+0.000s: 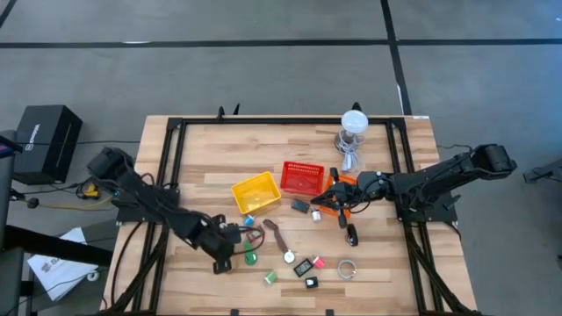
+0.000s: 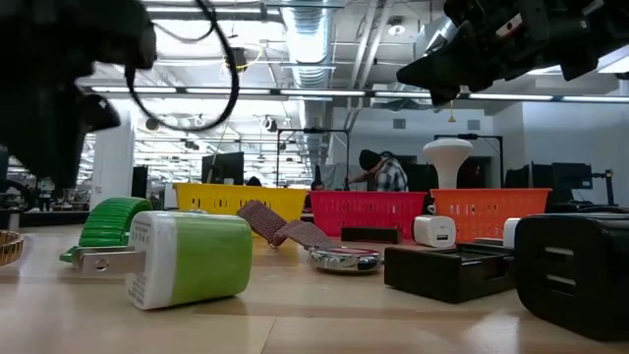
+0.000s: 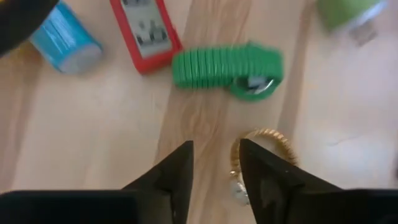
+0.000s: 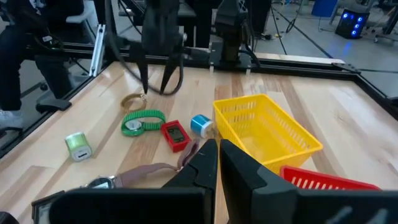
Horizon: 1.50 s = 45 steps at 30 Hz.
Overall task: Pick & Place Office items
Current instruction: Put the gold watch into the yellow bin
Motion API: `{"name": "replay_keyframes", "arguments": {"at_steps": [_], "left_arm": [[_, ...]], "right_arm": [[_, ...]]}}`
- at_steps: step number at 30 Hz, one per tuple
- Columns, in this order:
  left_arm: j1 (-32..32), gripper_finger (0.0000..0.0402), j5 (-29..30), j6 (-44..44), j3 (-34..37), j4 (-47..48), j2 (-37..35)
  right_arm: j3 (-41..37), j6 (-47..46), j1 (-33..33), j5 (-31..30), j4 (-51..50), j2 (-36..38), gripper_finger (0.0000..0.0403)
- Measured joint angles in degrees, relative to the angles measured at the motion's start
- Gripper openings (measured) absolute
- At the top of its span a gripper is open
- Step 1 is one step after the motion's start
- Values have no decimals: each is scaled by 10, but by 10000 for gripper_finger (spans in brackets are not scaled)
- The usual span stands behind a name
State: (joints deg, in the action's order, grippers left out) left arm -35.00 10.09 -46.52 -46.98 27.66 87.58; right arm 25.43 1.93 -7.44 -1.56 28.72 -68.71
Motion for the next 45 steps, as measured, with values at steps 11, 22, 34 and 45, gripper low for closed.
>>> {"name": "replay_keyframes", "arguments": {"at_steps": [11, 22, 34, 45], "left_arm": [[-37, 146, 0, 2, 0, -54, 68], [-41, 94, 17, 2, 0, -50, 86], [-31, 22, 31, 12, 2, -56, 40], [32, 23, 259, 152, 2, -55, -129]], "right_arm": [[0, 0, 0, 0, 0, 0, 11], [0, 0, 0, 0, 0, 0, 11], [0, 0, 0, 0, 0, 0, 11], [0, 0, 0, 0, 0, 0, 11]]}}
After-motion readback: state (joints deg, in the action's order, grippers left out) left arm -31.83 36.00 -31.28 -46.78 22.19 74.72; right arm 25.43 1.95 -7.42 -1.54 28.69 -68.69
